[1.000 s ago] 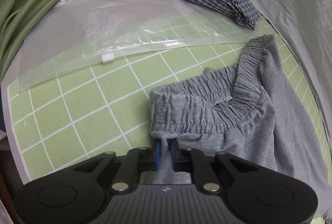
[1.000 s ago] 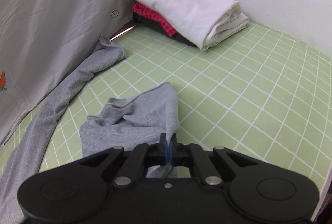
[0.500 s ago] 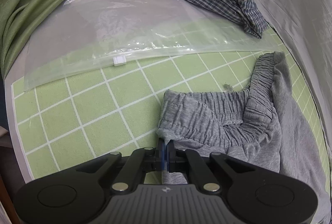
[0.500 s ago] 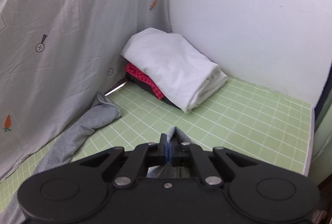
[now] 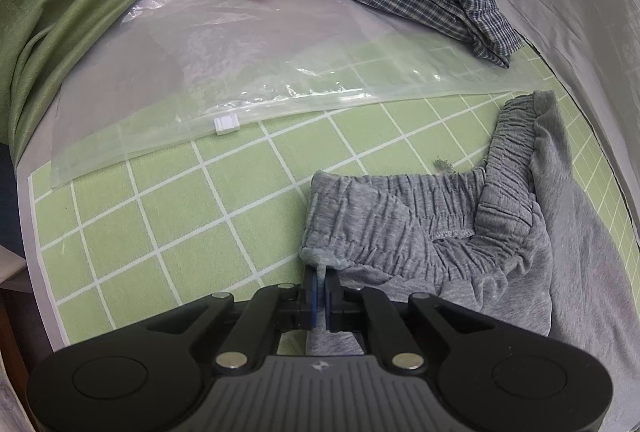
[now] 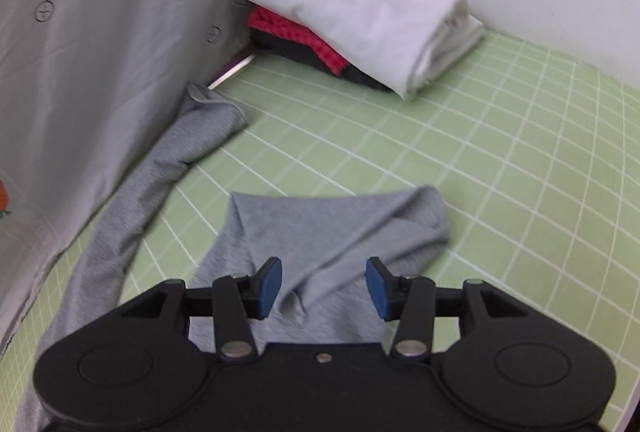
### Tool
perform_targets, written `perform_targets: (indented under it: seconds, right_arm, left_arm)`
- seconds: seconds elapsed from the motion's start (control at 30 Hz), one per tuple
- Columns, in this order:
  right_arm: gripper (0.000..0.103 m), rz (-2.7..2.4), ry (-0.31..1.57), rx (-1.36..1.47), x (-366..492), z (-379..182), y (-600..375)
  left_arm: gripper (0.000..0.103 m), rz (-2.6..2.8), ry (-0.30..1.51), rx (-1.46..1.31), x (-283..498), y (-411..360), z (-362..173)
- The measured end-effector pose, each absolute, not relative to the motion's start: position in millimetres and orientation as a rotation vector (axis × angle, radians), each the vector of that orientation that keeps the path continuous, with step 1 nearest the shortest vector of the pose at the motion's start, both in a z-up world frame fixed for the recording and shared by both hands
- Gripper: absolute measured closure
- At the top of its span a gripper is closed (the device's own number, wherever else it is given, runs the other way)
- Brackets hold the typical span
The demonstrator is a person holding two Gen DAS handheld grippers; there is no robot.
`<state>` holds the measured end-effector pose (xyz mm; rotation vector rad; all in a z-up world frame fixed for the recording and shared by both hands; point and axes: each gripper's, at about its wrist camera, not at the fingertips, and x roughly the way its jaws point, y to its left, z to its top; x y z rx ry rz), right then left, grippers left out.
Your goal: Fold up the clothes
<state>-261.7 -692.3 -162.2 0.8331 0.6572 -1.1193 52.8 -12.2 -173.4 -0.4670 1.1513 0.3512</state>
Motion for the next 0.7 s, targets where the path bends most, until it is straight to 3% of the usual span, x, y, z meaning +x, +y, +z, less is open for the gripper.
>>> perform_targets:
  seconds: [0.07, 0.3, 0.4, 0.47, 0.5, 0.7]
  right_arm:
    - [0.045, -1.138, 0.691, 0.899, -272.5, -182.8, -692.5]
    - [0.045, -1.109, 0.705, 0.961, -272.8, -206.7, -691.1]
    - [0.061, -1.075, 0.71, 0.949, -267.2, -205.9, -693.5]
    - [0.094, -1.053, 0.709, 0.943, -263.9, -205.0, -695.5]
    - [0.101, -1.042, 0.713, 0.924, -260.9, -202.9, -696.9]
    - [0.102, -1.021, 0.573, 0.765, -238.7, -144.2, -716.8]
  left_arm:
    - [0.097, 0.358, 1.159, -0.462, 54.4, -13.7, -173.2]
    - [0.095, 0.376, 1.172, -0.457, 58.3, -17.7, -172.7]
    - [0.097, 0.376, 1.167, -0.477, 57.5, -17.0, -172.5]
    - [0.102, 0.368, 1.16, -0.503, 57.8, -17.3, -172.0]
    - [0.102, 0.366, 1.152, -0.509, 58.9, -18.6, -170.3]
    - [0.103, 0.242, 0.989, -0.53, 85.1, -38.4, -120.0]
